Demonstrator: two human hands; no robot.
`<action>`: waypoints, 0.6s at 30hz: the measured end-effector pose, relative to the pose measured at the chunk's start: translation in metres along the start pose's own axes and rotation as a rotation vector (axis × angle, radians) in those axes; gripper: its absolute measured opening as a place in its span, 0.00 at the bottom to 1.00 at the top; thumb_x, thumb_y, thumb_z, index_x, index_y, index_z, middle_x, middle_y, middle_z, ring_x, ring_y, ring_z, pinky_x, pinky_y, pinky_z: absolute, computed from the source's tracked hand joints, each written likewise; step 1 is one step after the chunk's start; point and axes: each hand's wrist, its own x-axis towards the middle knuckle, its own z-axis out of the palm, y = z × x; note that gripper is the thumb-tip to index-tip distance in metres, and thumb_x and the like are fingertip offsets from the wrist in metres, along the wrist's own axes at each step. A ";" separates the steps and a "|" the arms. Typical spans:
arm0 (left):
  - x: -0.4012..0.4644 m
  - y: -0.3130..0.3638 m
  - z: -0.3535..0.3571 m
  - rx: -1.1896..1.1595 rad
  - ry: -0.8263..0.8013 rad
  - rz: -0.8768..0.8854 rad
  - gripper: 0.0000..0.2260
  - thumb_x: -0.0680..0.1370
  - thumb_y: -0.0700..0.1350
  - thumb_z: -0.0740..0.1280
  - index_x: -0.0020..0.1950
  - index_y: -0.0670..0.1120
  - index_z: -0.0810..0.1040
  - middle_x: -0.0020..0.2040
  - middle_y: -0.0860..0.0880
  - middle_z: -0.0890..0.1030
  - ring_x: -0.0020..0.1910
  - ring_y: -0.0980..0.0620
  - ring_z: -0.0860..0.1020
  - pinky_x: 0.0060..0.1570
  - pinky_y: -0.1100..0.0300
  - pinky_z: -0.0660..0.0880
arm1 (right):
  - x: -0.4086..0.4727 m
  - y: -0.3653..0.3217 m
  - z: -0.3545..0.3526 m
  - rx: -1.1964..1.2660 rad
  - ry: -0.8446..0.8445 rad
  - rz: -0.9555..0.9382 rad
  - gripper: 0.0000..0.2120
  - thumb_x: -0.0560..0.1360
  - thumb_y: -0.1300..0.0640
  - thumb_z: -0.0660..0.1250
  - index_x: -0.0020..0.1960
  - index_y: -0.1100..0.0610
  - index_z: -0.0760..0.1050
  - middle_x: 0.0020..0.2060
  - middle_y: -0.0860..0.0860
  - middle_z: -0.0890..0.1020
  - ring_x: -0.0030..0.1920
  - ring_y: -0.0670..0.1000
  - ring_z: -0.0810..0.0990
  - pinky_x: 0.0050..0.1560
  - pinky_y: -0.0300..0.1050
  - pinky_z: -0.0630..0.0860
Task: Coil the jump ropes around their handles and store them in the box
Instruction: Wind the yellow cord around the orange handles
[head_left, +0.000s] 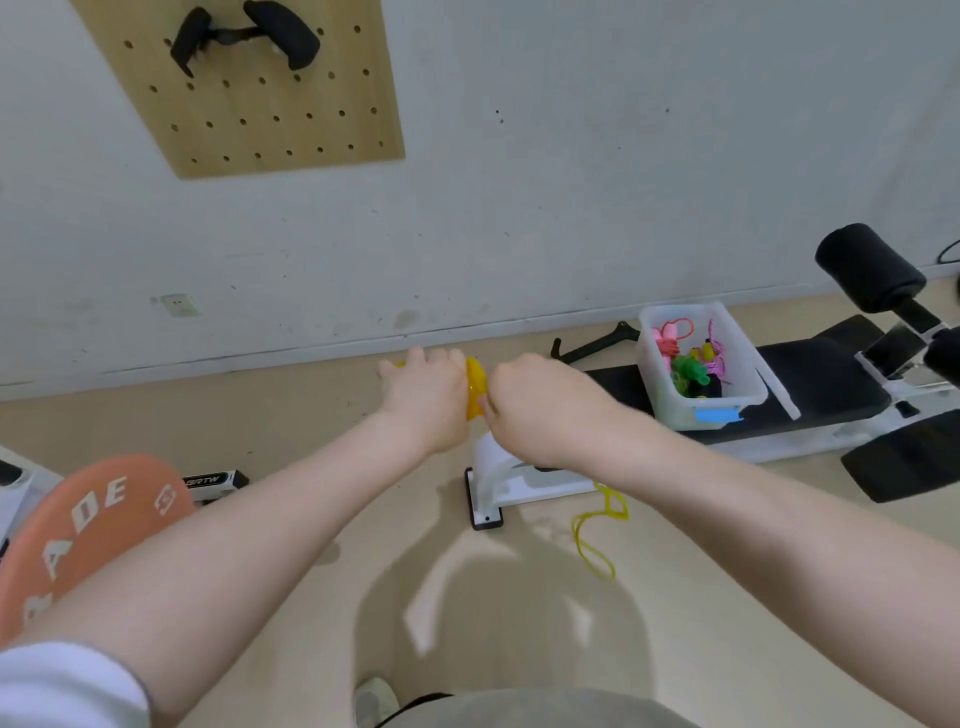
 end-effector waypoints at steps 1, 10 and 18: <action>0.005 -0.002 0.000 -0.100 -0.027 -0.011 0.14 0.75 0.46 0.61 0.58 0.42 0.66 0.59 0.43 0.74 0.60 0.42 0.69 0.53 0.49 0.68 | -0.001 0.001 0.009 0.029 0.017 0.018 0.06 0.79 0.60 0.55 0.46 0.59 0.69 0.44 0.59 0.76 0.43 0.58 0.73 0.37 0.44 0.63; 0.023 0.000 -0.015 -0.851 -0.190 0.268 0.08 0.63 0.44 0.63 0.40 0.45 0.69 0.32 0.45 0.69 0.32 0.51 0.64 0.32 0.57 0.62 | -0.012 0.033 0.064 1.119 0.004 0.077 0.17 0.81 0.55 0.55 0.34 0.57 0.66 0.23 0.51 0.69 0.23 0.49 0.69 0.31 0.43 0.69; -0.023 0.002 -0.035 -0.551 -0.430 0.665 0.26 0.67 0.39 0.70 0.57 0.45 0.59 0.45 0.43 0.75 0.39 0.49 0.71 0.37 0.55 0.71 | -0.012 0.058 0.057 0.527 -0.475 -0.059 0.18 0.80 0.56 0.57 0.32 0.46 0.62 0.29 0.42 0.66 0.29 0.41 0.65 0.31 0.30 0.66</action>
